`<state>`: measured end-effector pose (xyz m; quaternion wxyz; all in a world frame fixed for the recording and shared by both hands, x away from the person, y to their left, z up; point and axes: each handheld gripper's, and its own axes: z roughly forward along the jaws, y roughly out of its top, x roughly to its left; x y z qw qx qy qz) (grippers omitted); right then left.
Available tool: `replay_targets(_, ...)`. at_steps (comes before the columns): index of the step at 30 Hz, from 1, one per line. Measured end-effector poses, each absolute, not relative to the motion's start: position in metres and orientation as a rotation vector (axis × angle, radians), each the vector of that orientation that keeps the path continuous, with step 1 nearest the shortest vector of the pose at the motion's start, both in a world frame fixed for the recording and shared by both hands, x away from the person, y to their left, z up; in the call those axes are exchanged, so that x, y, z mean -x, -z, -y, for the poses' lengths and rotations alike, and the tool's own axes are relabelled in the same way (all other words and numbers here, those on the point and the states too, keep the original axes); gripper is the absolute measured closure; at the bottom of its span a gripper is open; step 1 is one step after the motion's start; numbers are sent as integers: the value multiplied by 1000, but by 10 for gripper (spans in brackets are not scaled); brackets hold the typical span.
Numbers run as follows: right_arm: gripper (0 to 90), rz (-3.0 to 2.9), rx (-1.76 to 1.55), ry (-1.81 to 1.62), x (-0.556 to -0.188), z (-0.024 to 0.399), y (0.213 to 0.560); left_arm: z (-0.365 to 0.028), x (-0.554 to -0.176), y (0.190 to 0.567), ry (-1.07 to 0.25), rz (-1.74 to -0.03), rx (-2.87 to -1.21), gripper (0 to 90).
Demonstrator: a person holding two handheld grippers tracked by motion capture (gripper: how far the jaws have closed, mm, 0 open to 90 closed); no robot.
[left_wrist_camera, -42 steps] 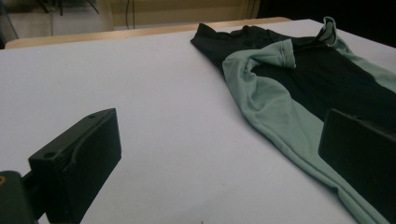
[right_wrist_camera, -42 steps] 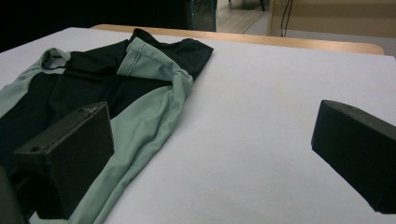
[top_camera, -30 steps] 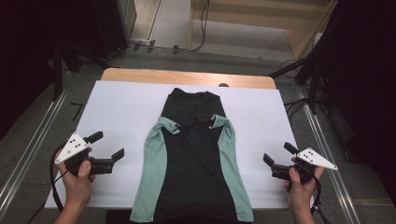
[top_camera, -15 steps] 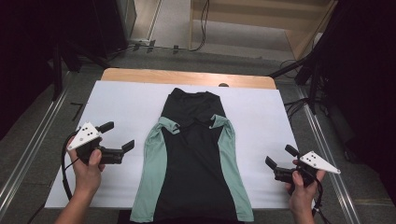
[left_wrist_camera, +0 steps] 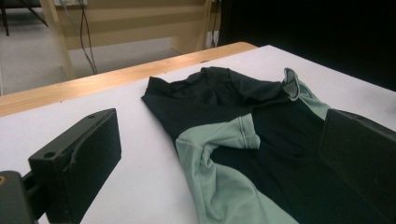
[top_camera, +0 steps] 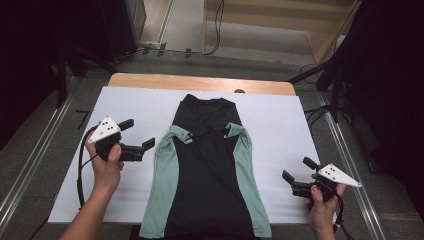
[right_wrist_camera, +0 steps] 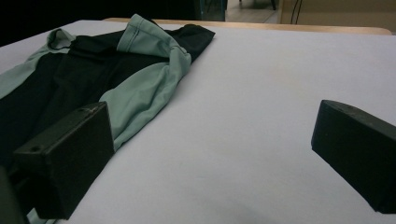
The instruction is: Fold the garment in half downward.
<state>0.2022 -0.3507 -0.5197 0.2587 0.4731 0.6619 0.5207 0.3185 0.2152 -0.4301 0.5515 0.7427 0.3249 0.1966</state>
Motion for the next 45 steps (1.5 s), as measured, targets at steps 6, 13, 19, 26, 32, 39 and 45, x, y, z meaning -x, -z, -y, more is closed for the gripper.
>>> replay_targets(6,0,-1789,-1280,-1427,-201,352,520,-210,-331,428,-468,-774,-1756,0)
replay_targets(13,0,-1788,-1285,-1423,-203,351,521,-204,-343,424,-460,-759,-1741,0)
replay_targets(19,0,-1790,-1287,-1412,-203,350,521,-195,-351,428,-445,-739,-1759,0)
replay_targets(26,0,-1792,-1284,-1417,-202,350,521,-185,-365,435,-418,-744,-1767,0)
replay_targets(32,0,-1805,-1268,-1425,-202,349,522,-173,-379,437,-403,-753,-1774,0)
replay_targets(39,0,-1809,-1266,-1432,-202,349,522,-160,-396,442,-380,-745,-1817,0)
replay_targets(45,0,-1819,-1257,-1425,-203,348,522,-154,-412,449,-354,-767,-1826,0)
